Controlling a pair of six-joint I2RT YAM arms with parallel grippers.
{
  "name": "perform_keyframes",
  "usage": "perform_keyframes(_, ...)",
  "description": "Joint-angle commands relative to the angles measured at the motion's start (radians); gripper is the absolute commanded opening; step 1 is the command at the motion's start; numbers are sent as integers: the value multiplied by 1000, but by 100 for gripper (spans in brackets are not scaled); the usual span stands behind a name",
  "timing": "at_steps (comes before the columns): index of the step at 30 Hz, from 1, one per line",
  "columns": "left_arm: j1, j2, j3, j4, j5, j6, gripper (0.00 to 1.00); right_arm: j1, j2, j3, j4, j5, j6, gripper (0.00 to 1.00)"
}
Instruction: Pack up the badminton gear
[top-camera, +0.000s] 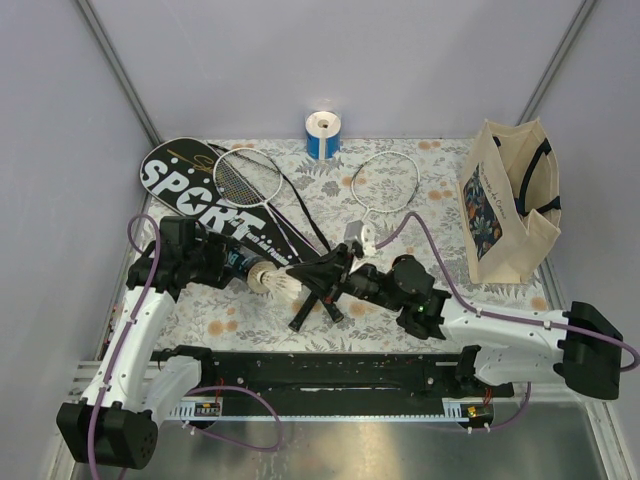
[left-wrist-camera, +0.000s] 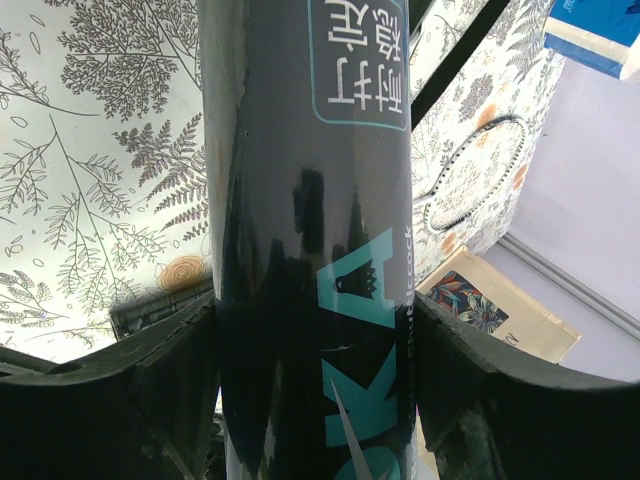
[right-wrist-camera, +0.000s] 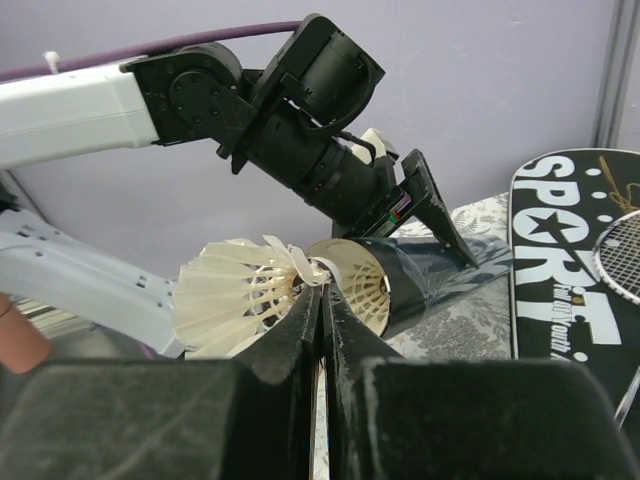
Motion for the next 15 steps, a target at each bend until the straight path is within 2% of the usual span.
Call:
perform_keyframes(1,-6,-10,51,27,23,-17,17,65,69,103,-12,151,-143,8)
perform_keyframes(9,-9,-25,57,16,30,-21,17,138,176,138,-51,372,-287,17)
perform_keyframes(13,-9,-22,59,16,30,-23,17,151,176,139,-74,412,-290,35)
perform_keyframes(15,-9,-17,60,18,33,-23,17,154,167,144,-103,421,-292,40)
